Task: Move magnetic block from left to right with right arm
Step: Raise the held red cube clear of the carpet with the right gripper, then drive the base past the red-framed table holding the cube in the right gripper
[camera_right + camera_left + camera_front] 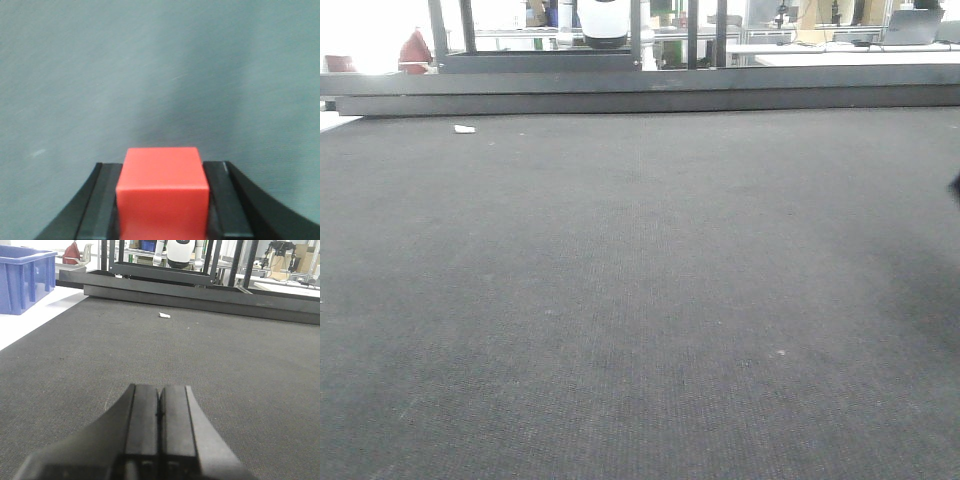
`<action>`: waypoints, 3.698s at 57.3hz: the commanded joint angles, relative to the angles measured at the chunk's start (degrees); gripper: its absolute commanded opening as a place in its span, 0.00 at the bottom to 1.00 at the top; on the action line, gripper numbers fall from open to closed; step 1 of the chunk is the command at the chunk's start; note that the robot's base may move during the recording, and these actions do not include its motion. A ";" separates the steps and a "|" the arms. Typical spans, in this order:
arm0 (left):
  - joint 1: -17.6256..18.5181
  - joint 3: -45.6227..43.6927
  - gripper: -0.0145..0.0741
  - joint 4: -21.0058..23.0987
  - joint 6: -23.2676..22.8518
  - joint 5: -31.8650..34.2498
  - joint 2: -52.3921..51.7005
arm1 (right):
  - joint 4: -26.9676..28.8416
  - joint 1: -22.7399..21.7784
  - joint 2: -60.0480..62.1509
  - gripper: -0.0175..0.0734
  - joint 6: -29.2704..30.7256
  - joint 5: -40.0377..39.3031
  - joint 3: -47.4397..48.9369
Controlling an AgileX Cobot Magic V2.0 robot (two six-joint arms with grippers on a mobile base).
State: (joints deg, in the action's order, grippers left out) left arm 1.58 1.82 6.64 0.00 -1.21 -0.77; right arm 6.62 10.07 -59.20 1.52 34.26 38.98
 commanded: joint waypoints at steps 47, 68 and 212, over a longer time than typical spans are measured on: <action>0.42 0.44 0.02 0.09 0.00 4.57 -0.65 | -4.85 -3.67 47.71 0.58 2.13 -27.47 -21.01; 0.42 0.44 0.02 0.09 0.00 4.57 -0.65 | -4.85 -3.67 47.90 0.58 2.13 -27.34 -21.01; 0.42 0.44 0.02 0.09 0.00 4.57 -0.65 | -4.85 -3.67 47.90 0.58 2.13 -27.34 -21.01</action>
State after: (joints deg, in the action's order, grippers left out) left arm 1.58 1.82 6.64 0.00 -1.21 -0.77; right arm 2.30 6.73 -10.77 3.31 11.71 16.36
